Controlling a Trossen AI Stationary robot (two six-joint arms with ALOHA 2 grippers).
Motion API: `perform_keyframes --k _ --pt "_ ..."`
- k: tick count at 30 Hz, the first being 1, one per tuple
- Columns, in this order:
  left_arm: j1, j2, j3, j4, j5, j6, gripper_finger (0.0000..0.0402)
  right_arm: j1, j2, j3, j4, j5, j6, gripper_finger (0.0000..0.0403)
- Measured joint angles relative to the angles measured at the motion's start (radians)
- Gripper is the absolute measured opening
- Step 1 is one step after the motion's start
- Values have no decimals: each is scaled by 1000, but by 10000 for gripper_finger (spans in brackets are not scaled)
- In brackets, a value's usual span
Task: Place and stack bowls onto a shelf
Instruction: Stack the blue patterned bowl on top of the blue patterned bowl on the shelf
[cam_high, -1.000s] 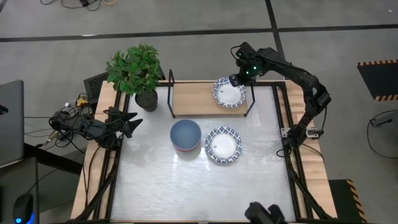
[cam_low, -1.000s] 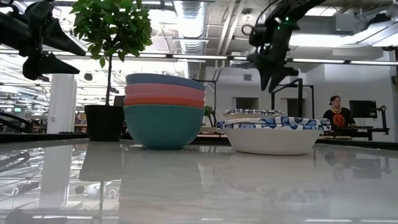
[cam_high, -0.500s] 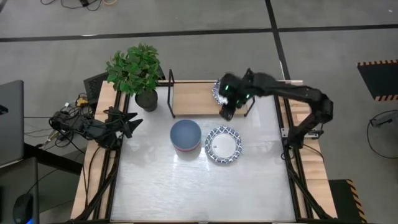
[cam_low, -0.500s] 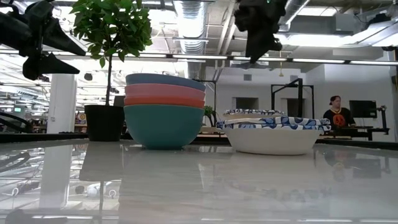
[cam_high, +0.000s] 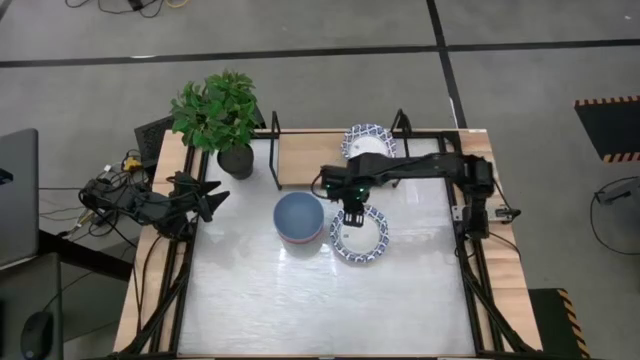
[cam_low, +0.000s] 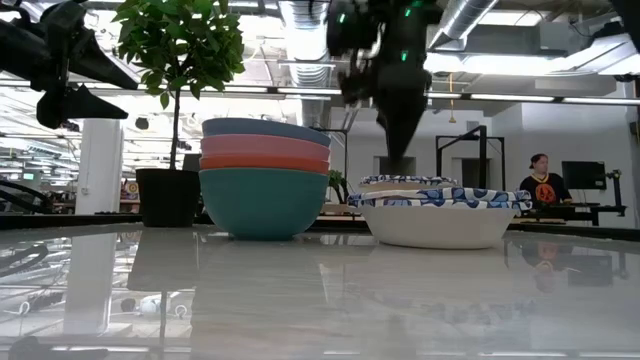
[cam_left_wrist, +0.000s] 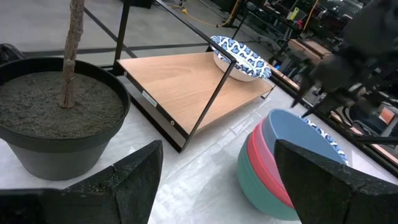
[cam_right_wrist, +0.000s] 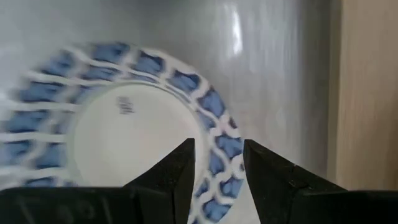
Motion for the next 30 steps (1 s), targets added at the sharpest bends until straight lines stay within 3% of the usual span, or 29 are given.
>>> perform_keyframes --k 4,11,21,30 --pt "0 0 0 -1 8 0 293 -20 68 0 -30 81 -43 164" --pt "0 0 0 -1 16 4 293 -49 93 -3 -32 87 -92 164" --pt "0 0 0 -1 17 5 293 -61 93 -8 -37 -26 -121 164" --pt "0 0 0 -1 30 5 293 -59 80 -9 -36 -64 -128 164"
